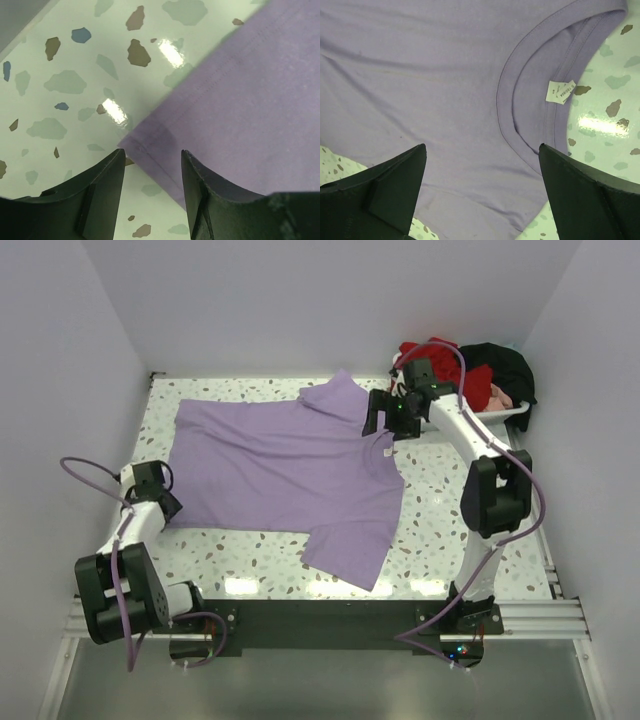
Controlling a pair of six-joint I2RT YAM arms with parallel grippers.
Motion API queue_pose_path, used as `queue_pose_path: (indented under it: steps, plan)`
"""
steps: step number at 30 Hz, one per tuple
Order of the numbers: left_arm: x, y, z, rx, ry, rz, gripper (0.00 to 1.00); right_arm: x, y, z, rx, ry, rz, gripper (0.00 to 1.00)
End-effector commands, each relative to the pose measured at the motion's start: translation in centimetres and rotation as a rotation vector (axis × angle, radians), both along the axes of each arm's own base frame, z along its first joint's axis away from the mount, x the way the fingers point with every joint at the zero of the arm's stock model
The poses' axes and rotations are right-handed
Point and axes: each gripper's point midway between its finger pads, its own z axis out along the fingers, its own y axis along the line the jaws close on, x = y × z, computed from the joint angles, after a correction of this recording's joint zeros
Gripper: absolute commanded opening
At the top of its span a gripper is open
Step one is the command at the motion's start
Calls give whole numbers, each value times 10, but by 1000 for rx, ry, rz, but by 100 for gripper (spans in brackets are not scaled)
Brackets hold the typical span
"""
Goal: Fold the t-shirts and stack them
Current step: Fold the tshirt
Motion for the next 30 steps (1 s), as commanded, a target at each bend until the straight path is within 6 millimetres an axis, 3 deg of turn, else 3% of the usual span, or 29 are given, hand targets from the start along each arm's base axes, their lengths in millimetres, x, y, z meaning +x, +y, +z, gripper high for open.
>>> queue_pose_path:
  steps: [1,18,30]
  plan:
    - [1,14,5,13,-49,86,53,-7,-5,24,-2,-48,2,97]
    - [-9,23,-10,-30,-44,148,43,-11,-5,18,0,-44,2,97]
    - [-5,20,-24,-72,-31,129,28,-13,-5,18,6,-43,1,96]
